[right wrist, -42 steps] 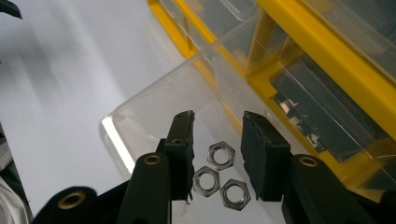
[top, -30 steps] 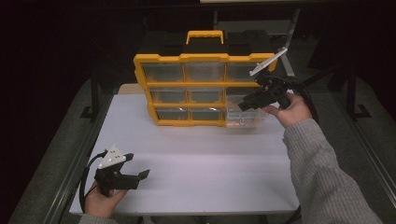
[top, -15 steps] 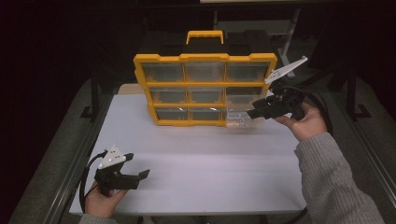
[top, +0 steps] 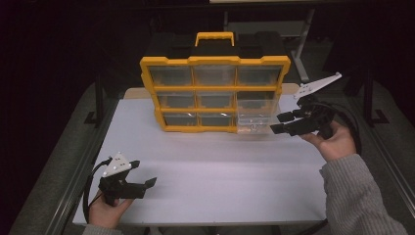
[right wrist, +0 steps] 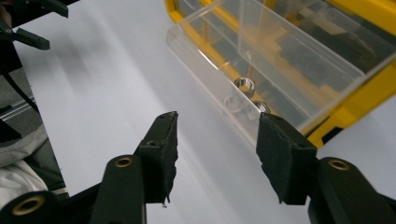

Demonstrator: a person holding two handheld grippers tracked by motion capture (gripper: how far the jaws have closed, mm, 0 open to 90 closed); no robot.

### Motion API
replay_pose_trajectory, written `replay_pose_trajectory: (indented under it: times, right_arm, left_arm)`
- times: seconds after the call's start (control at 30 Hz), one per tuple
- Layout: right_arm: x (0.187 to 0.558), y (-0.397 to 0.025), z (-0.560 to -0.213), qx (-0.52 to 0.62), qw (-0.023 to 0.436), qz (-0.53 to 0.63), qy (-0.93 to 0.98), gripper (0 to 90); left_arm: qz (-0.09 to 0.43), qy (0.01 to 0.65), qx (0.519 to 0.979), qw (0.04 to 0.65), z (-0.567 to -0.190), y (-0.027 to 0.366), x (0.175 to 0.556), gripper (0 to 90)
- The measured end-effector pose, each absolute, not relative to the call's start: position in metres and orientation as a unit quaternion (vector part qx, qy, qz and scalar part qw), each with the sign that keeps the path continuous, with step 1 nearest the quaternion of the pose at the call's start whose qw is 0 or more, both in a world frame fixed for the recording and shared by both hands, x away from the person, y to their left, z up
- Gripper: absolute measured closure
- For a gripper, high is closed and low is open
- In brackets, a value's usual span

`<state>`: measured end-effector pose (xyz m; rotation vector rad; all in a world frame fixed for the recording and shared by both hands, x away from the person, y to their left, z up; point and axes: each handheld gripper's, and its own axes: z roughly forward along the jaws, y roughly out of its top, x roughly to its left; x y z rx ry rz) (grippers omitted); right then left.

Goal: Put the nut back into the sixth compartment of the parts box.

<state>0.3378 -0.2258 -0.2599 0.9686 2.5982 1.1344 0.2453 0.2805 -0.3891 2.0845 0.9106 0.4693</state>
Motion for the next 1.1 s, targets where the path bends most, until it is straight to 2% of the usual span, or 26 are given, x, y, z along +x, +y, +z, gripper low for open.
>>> replay_pose_trajectory:
  times: [1.1]
  right_arm:
    - [0.309, -0.249, -0.333, 0.372, 0.084, 0.373, 0.846, 27.1]
  left_arm:
    - [0.180, 0.362, 0.818, 0.410, -0.387, 0.281, 0.243, 16.0]
